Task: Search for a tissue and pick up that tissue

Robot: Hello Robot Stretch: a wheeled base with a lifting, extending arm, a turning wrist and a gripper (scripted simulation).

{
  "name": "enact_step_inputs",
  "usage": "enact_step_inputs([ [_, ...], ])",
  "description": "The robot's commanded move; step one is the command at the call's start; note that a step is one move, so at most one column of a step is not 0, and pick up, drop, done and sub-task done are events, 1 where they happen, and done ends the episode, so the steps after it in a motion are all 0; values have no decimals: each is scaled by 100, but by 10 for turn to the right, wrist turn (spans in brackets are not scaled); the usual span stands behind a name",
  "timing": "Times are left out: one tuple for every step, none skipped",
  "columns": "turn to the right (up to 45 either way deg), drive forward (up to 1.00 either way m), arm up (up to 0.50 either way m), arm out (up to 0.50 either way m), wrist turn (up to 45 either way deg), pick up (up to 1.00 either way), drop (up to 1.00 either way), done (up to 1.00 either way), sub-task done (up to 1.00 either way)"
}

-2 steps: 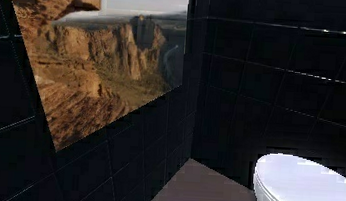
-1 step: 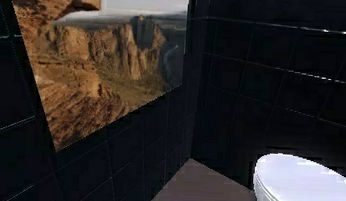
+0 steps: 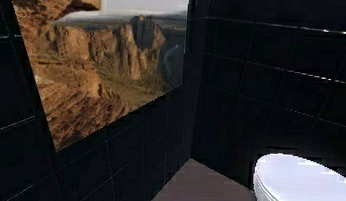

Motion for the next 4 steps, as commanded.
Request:
enact_step_inputs([
  [0,0,0,0,450,0,0,0,0],
  [0,0,0,0,450,0,0,0,0],
  [0,0,0,0,420,0,0,0,0],
  [0,0,-24,0,0,0,0,0,0],
])
